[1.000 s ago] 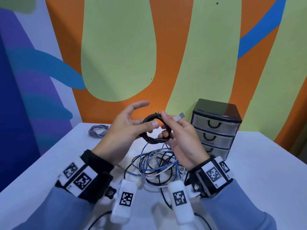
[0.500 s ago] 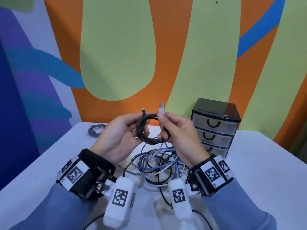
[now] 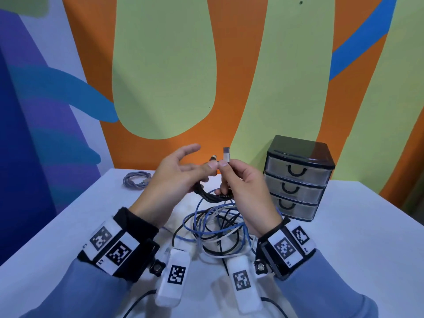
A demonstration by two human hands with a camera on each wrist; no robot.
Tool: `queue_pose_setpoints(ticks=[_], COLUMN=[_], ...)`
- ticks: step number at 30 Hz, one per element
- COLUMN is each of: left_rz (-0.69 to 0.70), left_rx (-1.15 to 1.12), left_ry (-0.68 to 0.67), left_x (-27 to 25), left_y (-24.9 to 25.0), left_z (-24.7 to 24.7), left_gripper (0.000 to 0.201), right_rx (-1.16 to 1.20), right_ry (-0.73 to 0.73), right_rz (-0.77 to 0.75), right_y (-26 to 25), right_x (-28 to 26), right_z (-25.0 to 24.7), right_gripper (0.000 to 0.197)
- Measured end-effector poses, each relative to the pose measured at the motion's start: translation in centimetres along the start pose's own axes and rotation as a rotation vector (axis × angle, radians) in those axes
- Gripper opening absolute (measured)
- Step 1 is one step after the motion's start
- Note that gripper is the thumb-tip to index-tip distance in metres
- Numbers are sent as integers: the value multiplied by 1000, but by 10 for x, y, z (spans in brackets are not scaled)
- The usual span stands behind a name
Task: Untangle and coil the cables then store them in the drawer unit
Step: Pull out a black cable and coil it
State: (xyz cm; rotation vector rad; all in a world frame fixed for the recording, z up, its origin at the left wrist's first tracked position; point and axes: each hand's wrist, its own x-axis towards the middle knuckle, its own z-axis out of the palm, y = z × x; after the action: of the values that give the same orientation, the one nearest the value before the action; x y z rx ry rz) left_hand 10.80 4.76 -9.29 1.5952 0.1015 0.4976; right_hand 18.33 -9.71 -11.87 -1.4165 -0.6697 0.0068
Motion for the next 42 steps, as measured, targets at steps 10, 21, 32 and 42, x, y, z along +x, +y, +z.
queue_pose_setpoints(ticks=[10,21,32,42], left_rz=[223,-104,-538,-98], left_rx=[500,952,1183,1142], left_ry=[69,398,378,157], left_x=[17,61,66,45], left_y=[-12,-29,-71,-7], left_z=[-29,-147,-200,-111], left_gripper=[10,32,38,22], right_rx=[-152,-983,-773,-523], right_ry=[-23,-225,-105,136], right_rz=[-86,167,38,-25], right_y=[-9,6,25,23], right_x=[-4,10,14,17], right_z=[-6,-45,-53,-54], right_gripper=[32,32,10,8])
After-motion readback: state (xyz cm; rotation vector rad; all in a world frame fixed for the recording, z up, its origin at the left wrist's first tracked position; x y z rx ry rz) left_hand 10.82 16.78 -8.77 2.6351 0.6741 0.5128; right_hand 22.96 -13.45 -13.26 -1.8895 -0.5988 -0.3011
